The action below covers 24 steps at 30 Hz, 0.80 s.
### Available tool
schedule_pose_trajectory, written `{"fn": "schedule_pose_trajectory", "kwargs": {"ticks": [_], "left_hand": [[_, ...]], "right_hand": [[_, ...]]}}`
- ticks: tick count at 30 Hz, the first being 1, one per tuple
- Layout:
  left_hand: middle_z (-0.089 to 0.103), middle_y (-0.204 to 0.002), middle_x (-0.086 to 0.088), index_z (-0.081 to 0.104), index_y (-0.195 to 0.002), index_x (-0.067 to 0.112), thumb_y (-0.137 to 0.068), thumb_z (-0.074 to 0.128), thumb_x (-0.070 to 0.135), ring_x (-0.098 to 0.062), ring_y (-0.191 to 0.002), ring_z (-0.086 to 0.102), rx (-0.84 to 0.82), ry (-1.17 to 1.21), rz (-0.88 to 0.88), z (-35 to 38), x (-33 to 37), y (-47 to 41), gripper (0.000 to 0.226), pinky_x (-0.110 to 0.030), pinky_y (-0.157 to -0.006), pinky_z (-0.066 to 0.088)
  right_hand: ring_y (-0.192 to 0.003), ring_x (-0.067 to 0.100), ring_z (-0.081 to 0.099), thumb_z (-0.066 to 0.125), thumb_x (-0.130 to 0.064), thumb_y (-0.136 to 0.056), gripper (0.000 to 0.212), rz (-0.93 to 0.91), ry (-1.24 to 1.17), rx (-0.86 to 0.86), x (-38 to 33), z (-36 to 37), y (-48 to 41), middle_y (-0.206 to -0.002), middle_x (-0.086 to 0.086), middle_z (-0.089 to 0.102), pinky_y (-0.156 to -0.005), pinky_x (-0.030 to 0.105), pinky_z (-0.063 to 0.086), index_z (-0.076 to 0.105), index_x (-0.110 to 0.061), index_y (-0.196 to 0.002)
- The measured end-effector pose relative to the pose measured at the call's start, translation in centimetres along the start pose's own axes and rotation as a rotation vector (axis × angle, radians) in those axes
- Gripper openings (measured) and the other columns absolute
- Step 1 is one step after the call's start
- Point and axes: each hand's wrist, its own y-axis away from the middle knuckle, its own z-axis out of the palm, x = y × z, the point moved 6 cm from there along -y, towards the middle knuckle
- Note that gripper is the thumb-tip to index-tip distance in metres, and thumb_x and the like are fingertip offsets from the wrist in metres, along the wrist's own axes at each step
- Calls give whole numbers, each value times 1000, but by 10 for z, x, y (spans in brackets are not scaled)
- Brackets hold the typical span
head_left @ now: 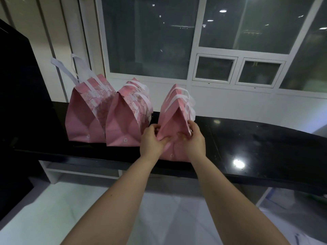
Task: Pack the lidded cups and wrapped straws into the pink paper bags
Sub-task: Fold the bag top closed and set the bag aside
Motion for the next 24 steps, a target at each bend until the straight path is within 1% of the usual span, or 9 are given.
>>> {"fn": "schedule_pose_trajectory", "kwargs": {"ticks": [3, 6, 9, 12, 15, 17, 19, 22, 24], "left_hand": [[64, -102, 6, 61, -104, 24, -69, 84, 40, -10, -89, 63, 31, 6, -22, -2, -17, 12, 45, -30, -75, 53], [67, -91, 9, 64, -94, 24, -75, 81, 34, -7, -81, 64, 51, -12, -6, -4, -28, 22, 27, -32, -70, 55], [65, -81, 6, 60, -79, 20, -77, 79, 27, -11, -73, 62, 100, -58, -7, -7, -25, 16, 20, -27, -61, 46], [64, -78, 3, 58, -76, 19, -79, 77, 26, -16, -71, 61, 130, -90, -20, -14, -25, 11, 21, -28, -60, 44], [64, -79, 6, 63, -85, 20, -82, 75, 26, -11, -72, 61, 136, -85, 13, -19, -33, 23, 14, -29, -62, 48], [65, -83, 7, 64, -92, 22, -84, 73, 22, -10, -75, 61, 154, -83, 16, -23, -39, 33, 13, -31, -66, 51], [65, -83, 6, 63, -90, 23, -85, 72, 20, -11, -76, 61, 177, -83, -8, -25, -40, 35, 10, -33, -67, 53], [64, -83, 6, 61, -87, 22, -86, 71, 18, -17, -78, 62, 201, -111, -73, -28, -35, 25, 10, -34, -67, 51], [63, -85, 5, 62, -93, 20, -85, 70, 16, -19, -80, 63, 197, -126, -115, -29, -32, 21, 12, -33, -68, 51]], "right_hand": [[-93, -1, 58, 72, -29, -84, 45, 34, -44, 42, 14, -4, 10, -110, -16, 62, -68, 18, 44, 53, -35, -124], [-88, 6, 61, 72, -34, -81, 23, 78, -34, 98, 24, -5, 16, -100, -11, 63, -63, 22, 44, 60, -33, -101], [-78, 9, 60, 63, -25, -87, 7, 76, 41, 71, 19, 1, 8, -88, -10, 64, -58, 22, 40, 62, -31, -91], [-78, 6, 60, 58, -15, -89, 20, 65, 63, 7, 15, 7, 4, -88, -12, 64, -57, 19, 39, 65, -31, -100], [-83, 4, 58, 64, -16, -86, 27, 65, 97, 7, 25, 7, 13, -98, -10, 61, -58, 19, 42, 61, -28, -110], [-84, 6, 58, 65, -17, -84, 27, 61, 124, 33, 32, 5, 20, -101, -8, 58, -61, 23, 47, 57, -27, -108], [-83, 8, 59, 61, -17, -86, 23, 64, 118, 19, 31, 8, 21, -101, -6, 59, -63, 26, 50, 56, -27, -106], [-77, 8, 60, 53, -11, -90, 23, 93, 129, -30, 23, 13, 12, -99, -4, 63, -54, 22, 45, 57, -25, -109], [-75, 8, 60, 50, -9, -91, 28, 103, 159, -83, 19, 13, 9, -100, -4, 62, -55, 24, 48, 56, -24, -114]]}}
